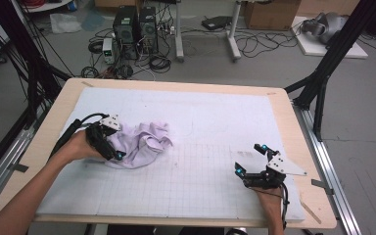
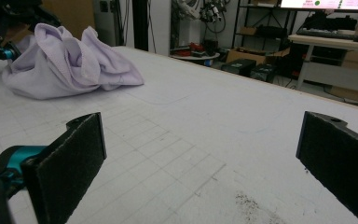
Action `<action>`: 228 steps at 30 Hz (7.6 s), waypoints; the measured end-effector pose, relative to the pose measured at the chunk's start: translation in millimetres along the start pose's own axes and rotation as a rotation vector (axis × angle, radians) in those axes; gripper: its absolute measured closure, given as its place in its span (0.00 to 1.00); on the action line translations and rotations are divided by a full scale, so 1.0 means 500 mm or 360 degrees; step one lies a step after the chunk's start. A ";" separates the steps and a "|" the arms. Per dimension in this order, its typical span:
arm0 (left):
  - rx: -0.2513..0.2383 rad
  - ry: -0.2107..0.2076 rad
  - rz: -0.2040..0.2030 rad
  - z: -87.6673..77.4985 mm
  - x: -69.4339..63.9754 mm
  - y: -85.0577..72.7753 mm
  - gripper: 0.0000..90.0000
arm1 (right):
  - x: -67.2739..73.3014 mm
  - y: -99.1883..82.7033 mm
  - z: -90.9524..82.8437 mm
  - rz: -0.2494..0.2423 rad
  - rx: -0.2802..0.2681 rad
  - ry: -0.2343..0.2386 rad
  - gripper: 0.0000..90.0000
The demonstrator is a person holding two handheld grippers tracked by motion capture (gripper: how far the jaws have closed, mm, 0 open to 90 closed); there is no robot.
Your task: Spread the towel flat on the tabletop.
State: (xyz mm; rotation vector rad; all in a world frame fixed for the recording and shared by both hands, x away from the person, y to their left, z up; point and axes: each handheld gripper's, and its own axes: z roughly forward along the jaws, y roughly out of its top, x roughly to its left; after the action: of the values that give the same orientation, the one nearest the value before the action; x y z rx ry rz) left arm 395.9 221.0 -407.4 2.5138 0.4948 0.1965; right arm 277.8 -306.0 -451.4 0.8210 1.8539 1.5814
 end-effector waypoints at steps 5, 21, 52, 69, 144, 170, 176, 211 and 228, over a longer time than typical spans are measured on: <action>0.0020 -0.0094 0.0023 0.007 0.000 0.000 0.25 | -0.001 0.000 -0.001 0.0006 -0.0001 -0.0002 0.00; -0.0204 -0.0123 -0.0113 -0.046 -0.013 0.032 0.82 | -0.001 0.000 -0.001 0.0026 -0.0001 -0.0005 0.01; -0.0602 -0.0200 0.0136 -0.078 -0.096 0.318 0.82 | 0.000 0.000 -0.001 0.0003 0.0000 -0.0002 0.00; -0.0267 -0.0286 0.0056 0.037 -0.086 0.187 0.41 | 0.003 0.011 0.012 -0.0014 0.0092 0.0041 0.01; -0.0335 -0.0728 0.0391 -0.080 -0.216 0.037 0.59 | 0.113 0.199 0.102 -0.0442 0.0594 0.1814 0.93; -0.0104 -0.0056 0.0088 0.040 -0.139 0.046 0.49 | 0.087 0.120 0.257 -0.0551 0.1236 0.0832 0.61; -0.0052 -0.0048 0.0083 0.059 -0.138 0.063 0.71 | 0.102 0.108 0.276 -0.0650 0.1347 0.0827 0.90; -0.0315 -0.0114 -0.0017 -0.094 -0.096 -0.031 0.45 | 0.012 0.181 0.046 -0.0360 0.0758 0.0938 0.63; -0.0088 -0.0158 -0.0003 0.011 -0.161 0.006 0.45 | 0.074 0.130 0.249 -0.0515 0.1197 0.0766 0.66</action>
State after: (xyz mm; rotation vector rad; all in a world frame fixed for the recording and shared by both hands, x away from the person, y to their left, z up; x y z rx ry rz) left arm 324.1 184.7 -413.2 2.4549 0.4459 0.0834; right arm 352.9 -190.2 -406.0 0.3909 2.8327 0.9067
